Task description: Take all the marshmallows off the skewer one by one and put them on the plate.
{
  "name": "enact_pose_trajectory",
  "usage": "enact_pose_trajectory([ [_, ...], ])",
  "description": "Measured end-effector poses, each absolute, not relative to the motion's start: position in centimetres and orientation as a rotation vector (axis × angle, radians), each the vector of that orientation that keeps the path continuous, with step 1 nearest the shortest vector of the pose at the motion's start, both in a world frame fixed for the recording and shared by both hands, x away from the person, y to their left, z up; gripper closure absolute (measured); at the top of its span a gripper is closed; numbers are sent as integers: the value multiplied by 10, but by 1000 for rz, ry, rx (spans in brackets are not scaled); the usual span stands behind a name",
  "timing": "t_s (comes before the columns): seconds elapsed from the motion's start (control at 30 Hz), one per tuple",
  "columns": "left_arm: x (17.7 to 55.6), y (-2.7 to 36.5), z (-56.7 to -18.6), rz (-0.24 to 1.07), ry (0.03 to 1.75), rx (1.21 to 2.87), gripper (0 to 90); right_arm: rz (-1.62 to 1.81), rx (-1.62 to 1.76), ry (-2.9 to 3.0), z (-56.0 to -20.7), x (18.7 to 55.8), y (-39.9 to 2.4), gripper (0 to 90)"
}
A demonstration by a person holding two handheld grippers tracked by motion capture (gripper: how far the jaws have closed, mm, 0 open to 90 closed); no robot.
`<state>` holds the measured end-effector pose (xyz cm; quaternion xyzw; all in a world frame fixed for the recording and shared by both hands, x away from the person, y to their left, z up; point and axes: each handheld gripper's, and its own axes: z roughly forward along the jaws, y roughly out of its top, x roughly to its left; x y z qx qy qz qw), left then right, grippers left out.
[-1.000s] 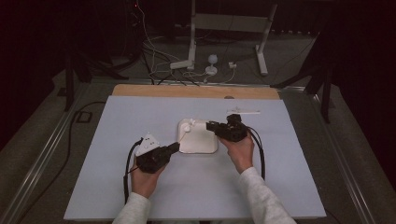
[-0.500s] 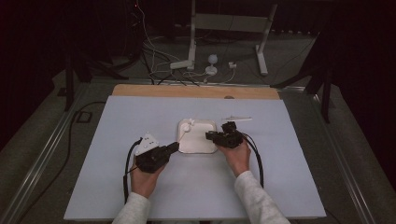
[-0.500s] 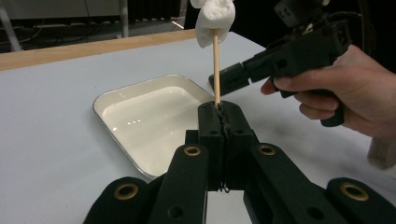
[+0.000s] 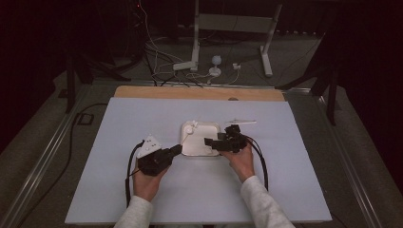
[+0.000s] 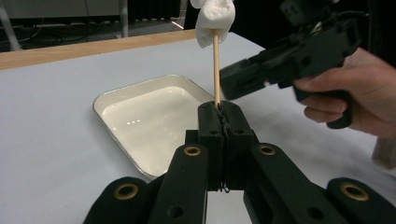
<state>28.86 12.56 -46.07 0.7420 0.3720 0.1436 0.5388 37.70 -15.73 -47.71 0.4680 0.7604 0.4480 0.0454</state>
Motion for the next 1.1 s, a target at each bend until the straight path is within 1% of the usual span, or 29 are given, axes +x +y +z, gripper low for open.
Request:
enact_pose_trajectory([
  [0.27, 289, 125, -462, 341, 884, 1771, 898, 1466, 1405, 2315, -459, 372, -165, 171],
  [0.4, 289, 124, -463, 337, 887, 1773, 898, 1507, 1383, 2304, -449, 369, -167, 157],
  [0.67, 289, 123, -463, 336, 882, 1777, 898, 1562, 1340, 2292, -425, 369, -164, 152],
  [0.93, 288, 119, -465, 331, 869, 1786, 898, 1630, 1335, 2276, -410, 372, -159, 157],
  [1.1, 288, 117, -464, 329, 858, 1784, 898, 1662, 1328, 2285, -403, 374, -151, 181],
])
